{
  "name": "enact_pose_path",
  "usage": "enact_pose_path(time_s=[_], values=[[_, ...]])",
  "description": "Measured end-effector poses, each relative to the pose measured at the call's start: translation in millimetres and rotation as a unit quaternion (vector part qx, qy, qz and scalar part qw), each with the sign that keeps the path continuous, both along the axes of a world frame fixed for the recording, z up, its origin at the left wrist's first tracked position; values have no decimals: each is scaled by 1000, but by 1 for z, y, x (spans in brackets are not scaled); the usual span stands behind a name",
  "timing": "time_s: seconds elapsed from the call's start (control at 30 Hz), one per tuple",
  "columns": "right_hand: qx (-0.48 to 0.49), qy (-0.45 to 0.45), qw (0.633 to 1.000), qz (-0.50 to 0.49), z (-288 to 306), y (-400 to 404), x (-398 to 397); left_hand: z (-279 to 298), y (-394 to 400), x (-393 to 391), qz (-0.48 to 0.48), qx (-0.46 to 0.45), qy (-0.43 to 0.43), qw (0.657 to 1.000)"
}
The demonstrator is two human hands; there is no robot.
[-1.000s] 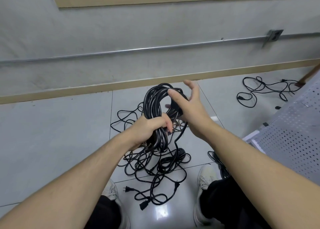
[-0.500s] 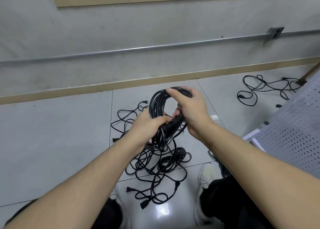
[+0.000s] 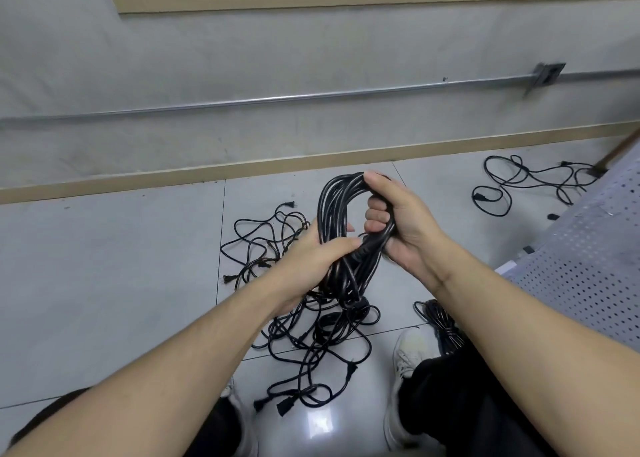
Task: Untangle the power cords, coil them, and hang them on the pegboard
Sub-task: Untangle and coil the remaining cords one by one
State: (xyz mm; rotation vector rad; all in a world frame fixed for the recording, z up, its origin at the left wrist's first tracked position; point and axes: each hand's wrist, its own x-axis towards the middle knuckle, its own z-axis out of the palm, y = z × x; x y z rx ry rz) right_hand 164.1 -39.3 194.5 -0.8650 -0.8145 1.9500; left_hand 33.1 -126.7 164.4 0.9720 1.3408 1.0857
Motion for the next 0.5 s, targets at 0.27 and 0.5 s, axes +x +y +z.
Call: enact_pose_path(time_s=[0.27,0.5], values=[[-15,34,999,36,6,-5,1,-3,-11,7,-102,-60,-130,984],[-8,24,999,49,-4,3,6,-1,-6,10,-134,-134,-240,952]])
